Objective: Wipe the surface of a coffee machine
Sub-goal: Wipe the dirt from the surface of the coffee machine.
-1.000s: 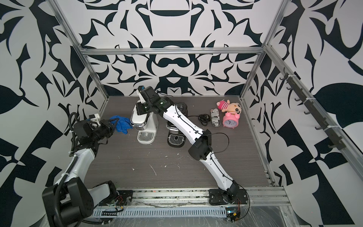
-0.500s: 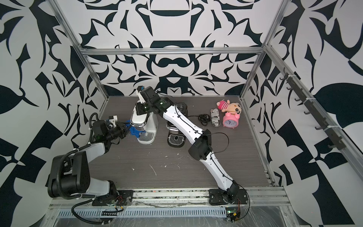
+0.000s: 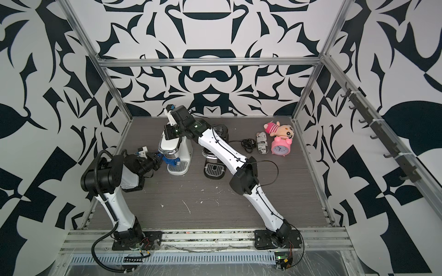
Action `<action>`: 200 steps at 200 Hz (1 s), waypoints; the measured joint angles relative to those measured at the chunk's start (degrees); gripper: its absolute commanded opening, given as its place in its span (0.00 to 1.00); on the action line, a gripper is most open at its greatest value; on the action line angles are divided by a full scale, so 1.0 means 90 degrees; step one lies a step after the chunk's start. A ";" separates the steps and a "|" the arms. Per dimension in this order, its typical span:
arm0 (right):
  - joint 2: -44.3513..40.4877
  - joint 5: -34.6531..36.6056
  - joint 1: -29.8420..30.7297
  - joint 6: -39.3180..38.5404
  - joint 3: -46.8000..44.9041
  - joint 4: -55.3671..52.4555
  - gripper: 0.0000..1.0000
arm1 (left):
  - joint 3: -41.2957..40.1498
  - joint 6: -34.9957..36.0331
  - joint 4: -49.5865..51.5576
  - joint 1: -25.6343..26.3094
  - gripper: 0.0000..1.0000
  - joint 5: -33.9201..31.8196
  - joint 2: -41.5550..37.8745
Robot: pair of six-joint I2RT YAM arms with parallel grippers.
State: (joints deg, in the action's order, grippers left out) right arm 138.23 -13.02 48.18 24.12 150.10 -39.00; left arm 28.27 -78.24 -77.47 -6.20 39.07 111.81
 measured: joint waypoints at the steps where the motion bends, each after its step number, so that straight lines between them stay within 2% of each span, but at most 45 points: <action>1: 0.0000 -0.0002 0.0000 0.0000 -0.0005 0.0005 0.00 | -0.0005 0.0002 -0.0010 0.0005 0.00 -0.0012 0.0000; 30: 0.0000 -0.0019 0.0000 0.0000 -0.0068 0.0085 0.00 | -0.0085 -0.0058 -0.0090 0.0262 0.00 -0.0216 -0.0066; 59: 0.0000 -0.0044 0.0007 0.0049 -0.0102 0.0024 0.00 | -0.0187 -0.0192 0.0034 0.0508 0.00 -0.0260 -0.0520; 122: -0.0053 0.0034 0.0007 0.0253 -0.0114 -0.0107 0.00 | -0.0325 -0.0338 -0.0107 0.0605 0.00 -0.0294 -0.1392; 200: -0.1156 0.1241 -0.0119 0.0136 -0.0729 -0.1248 0.39 | -0.0639 -0.0143 0.0410 0.0656 0.00 -0.0316 -0.2081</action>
State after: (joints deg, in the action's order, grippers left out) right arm 127.83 -1.85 47.11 25.34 143.55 -50.24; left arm 22.52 -79.53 -73.78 -0.30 36.23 93.08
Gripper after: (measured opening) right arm 0.343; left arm 0.146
